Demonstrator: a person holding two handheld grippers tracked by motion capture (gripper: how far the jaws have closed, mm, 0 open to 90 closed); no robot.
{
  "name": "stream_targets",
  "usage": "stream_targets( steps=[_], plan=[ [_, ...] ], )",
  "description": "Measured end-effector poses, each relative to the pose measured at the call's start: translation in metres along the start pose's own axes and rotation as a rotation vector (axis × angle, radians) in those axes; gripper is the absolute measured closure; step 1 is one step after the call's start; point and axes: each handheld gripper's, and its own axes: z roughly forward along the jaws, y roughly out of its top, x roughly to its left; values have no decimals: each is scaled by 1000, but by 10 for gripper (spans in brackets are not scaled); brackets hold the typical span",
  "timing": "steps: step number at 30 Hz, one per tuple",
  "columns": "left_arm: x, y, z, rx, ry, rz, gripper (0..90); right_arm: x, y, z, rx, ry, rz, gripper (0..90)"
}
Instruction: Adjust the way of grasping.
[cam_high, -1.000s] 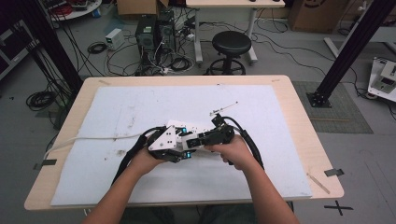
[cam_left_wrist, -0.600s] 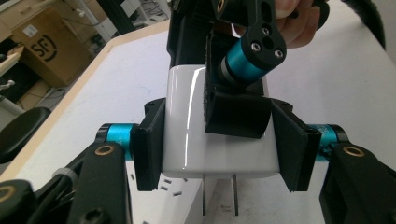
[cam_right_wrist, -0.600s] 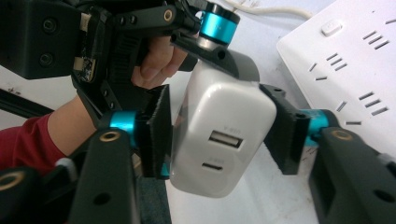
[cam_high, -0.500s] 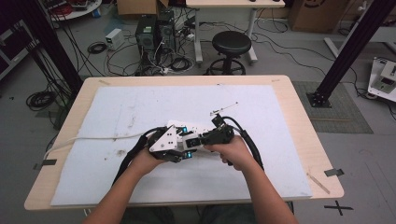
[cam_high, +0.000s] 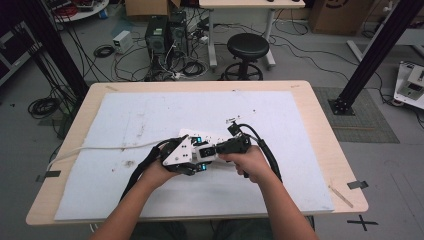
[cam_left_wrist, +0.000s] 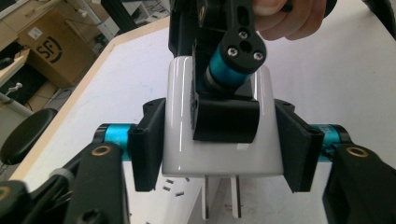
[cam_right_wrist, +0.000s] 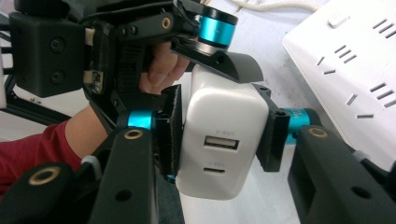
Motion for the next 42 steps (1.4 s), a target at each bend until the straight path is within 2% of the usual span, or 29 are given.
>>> stream_targets(
  steps=[1,5,6,8,15,16,17,18,19,20,21,24,26,27,29,30,31,33,35,36,37,40,42],
  plan=[
    [0,0,0,2,6,-7,373,0,0,0,0,0,0,622],
    [0,-1,2,8,26,-27,259,1,0,0,6,2,5,629],
    [1,-2,2,23,33,-35,259,0,0,1,-5,4,-9,630],
    [2,-2,1,26,28,-41,224,0,0,-1,2,-14,4,632],
    [4,-3,-2,33,35,-69,203,1,1,-10,-28,-37,3,633],
    [7,-4,-3,32,36,-85,203,1,1,-13,-34,-52,2,633],
    [7,-4,-3,32,36,-85,200,1,1,-13,-34,-52,2,633],
    [10,-5,-6,36,40,-107,200,2,1,-15,-45,-72,-10,633],
    [11,-5,-7,38,39,-116,199,3,1,-18,-58,-98,-29,634],
    [11,-5,-7,38,39,-116,199,3,1,-18,-58,-98,-29,634],
    [14,-7,-12,70,37,-125,199,7,1,-23,-79,-121,-46,634],
    [18,-8,-19,94,45,-144,199,9,1,-28,-87,-141,-72,634],
    [21,-9,-25,108,51,-152,199,10,1,-30,-88,-148,-72,634],
    [23,-10,-29,122,57,-159,199,13,1,-34,-83,-181,-87,634],
    [25,-10,-33,137,62,-165,199,14,2,-36,-80,-192,-86,634],
    [29,-11,-40,158,68,-173,199,15,2,-38,-81,-203,-93,634],
    [33,-10,-47,168,72,-181,198,19,4,-44,-73,-248,-116,634],
    [37,-10,-57,185,86,-200,198,21,5,-49,-78,-276,-125,633],
    [37,-10,-57,185,86,-200,199,23,6,-52,-80,-283,-131,633],
    [44,-10,-69,226,95,-223,199,23,6,-52,-80,-283,-131,633],
    [47,-10,-73,246,96,-228,199,24,7,-60,-97,-311,-148,633],
    [52,-13,-82,271,96,-252,199,25,7,-65,-109,-328,-152,633],
    [60,-17,-93,302,97,-298,199,26,7,-70,-105,-369,-170,633]
  ],
)
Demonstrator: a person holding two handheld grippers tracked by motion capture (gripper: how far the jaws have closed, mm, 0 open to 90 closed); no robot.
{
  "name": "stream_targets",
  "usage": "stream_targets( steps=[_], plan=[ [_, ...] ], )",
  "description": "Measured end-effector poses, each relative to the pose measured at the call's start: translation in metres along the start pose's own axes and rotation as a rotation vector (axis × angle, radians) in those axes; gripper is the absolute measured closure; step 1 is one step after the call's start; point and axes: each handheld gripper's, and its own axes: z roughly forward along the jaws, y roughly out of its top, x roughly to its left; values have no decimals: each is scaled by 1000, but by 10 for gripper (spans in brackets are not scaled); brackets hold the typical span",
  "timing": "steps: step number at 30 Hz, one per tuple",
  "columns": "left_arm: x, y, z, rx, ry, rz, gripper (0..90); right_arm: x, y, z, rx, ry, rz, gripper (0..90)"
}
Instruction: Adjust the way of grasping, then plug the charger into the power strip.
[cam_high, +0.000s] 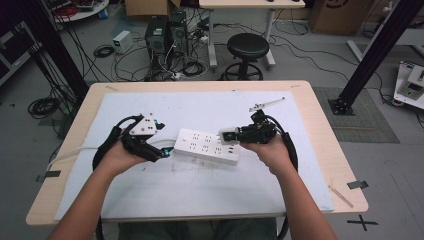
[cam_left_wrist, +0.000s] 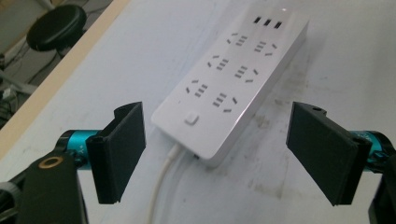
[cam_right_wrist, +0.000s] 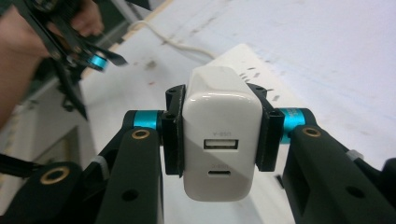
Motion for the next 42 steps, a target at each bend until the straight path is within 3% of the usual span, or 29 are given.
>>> stream_targets(
  steps=[3,4,7,11,12,14,18,27,28,31,33,37,40,41,42],
  plan=[
    [3,-1,-3,7,-1,-10,198,0,1,-3,0,-23,-18,633],
    [14,-4,-9,36,-15,-39,198,0,1,-3,0,-23,-18,633],
    [24,-7,-13,79,-23,-65,198,3,3,-7,-1,-69,-52,633],
    [33,-10,-16,99,-39,-75,198,5,6,-10,9,-96,-73,633],
    [38,-13,-18,113,-61,-89,198,5,7,-11,14,-101,-75,633],
    [38,-13,-18,113,-61,-89,198,5,9,-13,15,-105,-78,633],
    [45,-21,-18,159,-72,-114,198,4,14,-15,21,-121,-87,633],
    [47,-21,-21,155,-46,-105,198,3,29,-22,51,-139,-120,633],
    [47,-21,-24,152,-36,-108,198,3,38,-22,84,-151,-152,633],
    [46,-22,-25,151,-33,-112,198,1,43,-20,102,-159,-170,633],
    [46,-24,-25,150,-27,-117,198,-3,52,-16,150,-170,-197,633],
    [50,-28,-28,181,-14,-116,198,-8,65,-8,221,-179,-231,633],
    [52,-30,-29,197,-4,-121,198,-9,67,-6,233,-178,-234,633],
    [54,-33,-32,222,-4,-122,198,-12,74,5,301,-179,-259,633],
    [54,-33,-32,222,-4,-122,198,-12,74,5,301,-179,-259,633]
  ],
)
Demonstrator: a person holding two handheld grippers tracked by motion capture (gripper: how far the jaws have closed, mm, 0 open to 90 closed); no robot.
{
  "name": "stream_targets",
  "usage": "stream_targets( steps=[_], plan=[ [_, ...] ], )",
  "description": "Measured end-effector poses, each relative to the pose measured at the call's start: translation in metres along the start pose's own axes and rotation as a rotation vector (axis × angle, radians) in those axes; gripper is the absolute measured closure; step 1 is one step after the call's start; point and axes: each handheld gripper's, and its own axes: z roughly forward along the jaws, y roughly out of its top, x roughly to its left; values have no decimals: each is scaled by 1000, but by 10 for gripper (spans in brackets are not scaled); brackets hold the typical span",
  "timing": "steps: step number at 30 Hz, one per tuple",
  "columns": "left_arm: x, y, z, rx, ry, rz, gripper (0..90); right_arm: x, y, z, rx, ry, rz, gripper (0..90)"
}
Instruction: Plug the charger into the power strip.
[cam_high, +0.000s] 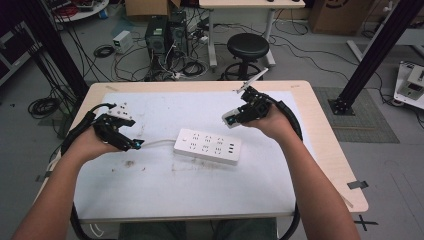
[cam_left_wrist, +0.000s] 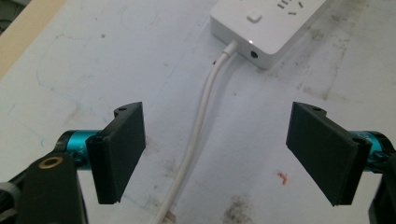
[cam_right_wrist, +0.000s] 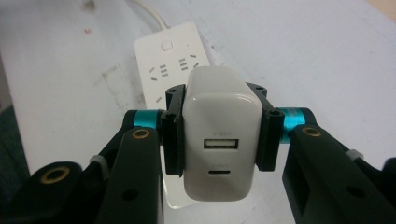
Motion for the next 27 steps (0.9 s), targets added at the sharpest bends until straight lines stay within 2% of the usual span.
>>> stream_targets(
  steps=[2,4,6,9,10,11,13,15,18,19,20,27],
  plan=[
    [1,-2,-2,3,7,-6,198,-2,5,6,34,3,-22,633],
    [2,-3,-4,7,6,-4,198,-3,6,8,45,7,-25,633],
    [3,-4,-5,11,10,-2,198,-4,11,18,119,15,-62,633],
    [3,-5,-7,17,10,-2,198,-5,14,26,166,25,-89,633],
    [3,-6,-7,18,15,0,198,-4,16,35,208,33,-116,633],
    [3,-6,-7,18,15,0,199,-4,16,35,208,33,-116,633],
    [3,-8,-8,21,10,-2,198,-2,20,45,253,53,-144,633],
    [3,-10,-8,26,11,-5,198,-2,21,48,262,59,-152,633],
    [3,-13,-8,30,12,-6,198,1,25,60,331,63,-185,633],
    [3,-13,-8,30,12,-6,198,1,25,60,331,63,-185,633],
    [2,-14,-8,28,12,-11,198,3,28,66,365,65,-212,633],
    [-1,-13,-6,32,11,2,198,4,31,74,417,64,-243,633]
  ],
)
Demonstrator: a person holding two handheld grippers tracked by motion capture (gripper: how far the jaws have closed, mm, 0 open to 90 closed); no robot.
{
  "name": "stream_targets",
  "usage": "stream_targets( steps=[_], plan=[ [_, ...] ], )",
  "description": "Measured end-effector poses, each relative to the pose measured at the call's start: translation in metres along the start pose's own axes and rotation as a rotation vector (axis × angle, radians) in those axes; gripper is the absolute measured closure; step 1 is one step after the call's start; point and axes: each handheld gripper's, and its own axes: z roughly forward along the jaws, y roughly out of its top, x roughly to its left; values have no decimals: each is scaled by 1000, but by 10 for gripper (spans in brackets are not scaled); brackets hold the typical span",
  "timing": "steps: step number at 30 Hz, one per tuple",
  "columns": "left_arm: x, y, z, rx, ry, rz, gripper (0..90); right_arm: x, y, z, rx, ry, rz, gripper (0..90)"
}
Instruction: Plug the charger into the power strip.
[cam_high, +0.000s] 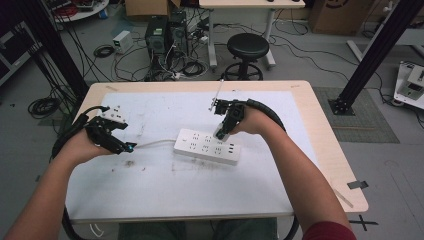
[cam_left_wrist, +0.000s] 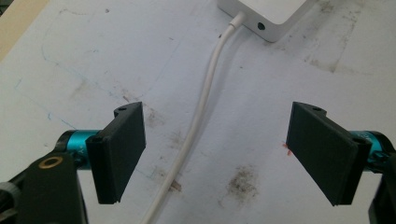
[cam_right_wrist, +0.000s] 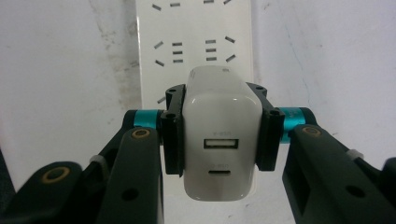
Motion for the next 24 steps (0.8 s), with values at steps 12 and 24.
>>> stream_targets(
  steps=[12,24],
  plan=[
    [0,0,1,4,2,11,198,-1,4,13,74,-13,-20,633],
    [-1,0,7,10,0,11,198,6,17,20,128,-51,-93,635]
  ],
)
